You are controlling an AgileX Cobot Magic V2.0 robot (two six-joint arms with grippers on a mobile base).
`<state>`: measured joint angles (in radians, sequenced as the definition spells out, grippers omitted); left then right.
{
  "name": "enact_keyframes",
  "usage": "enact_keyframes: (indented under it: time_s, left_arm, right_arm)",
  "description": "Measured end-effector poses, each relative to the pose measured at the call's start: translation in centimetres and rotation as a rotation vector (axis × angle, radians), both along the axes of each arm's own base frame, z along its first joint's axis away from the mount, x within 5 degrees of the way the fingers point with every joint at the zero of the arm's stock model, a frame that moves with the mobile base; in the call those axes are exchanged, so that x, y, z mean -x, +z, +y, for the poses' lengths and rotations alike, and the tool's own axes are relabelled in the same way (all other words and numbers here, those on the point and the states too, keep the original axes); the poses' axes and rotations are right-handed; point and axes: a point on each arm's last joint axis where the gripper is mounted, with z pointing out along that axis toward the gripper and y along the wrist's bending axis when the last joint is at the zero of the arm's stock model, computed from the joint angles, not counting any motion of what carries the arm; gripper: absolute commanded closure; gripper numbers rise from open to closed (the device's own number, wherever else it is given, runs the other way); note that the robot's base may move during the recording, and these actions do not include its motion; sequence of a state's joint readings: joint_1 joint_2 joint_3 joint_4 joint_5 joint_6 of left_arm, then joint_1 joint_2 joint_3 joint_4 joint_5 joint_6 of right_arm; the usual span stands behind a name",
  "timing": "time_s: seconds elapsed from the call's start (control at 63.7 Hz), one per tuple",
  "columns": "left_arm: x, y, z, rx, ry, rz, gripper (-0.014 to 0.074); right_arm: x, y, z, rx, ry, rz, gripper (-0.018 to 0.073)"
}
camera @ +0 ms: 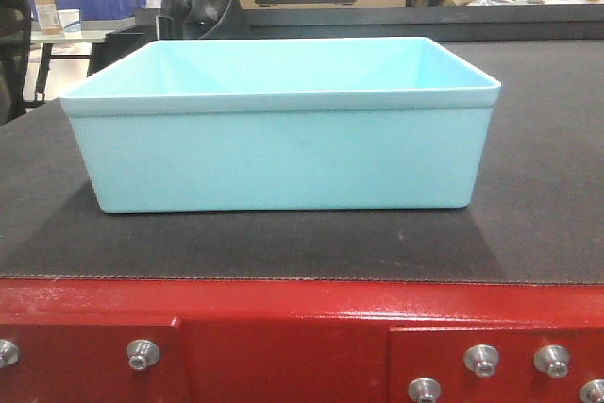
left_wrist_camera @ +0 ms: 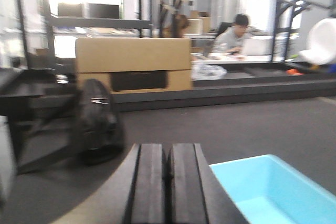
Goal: Fetch blue bin and place on conveyor start
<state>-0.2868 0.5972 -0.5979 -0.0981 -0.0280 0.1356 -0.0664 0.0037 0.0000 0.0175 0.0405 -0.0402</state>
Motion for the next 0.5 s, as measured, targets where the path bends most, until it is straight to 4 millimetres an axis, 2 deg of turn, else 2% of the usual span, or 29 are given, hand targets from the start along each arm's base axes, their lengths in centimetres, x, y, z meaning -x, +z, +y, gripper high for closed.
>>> enact_keyframes:
  time_s: [0.251,0.502]
  left_arm:
    - [3.3,-4.9,2.9,-0.025,0.218,-0.002,0.0707]
    - [5.5,-10.4,3.6,-0.030,0.290,0.012,0.0707]
  right_arm:
    - [0.0,0.0,0.0,0.000,0.000,0.000,0.0718]
    - [0.0,0.0,0.0,0.000,0.000,0.000,0.0718]
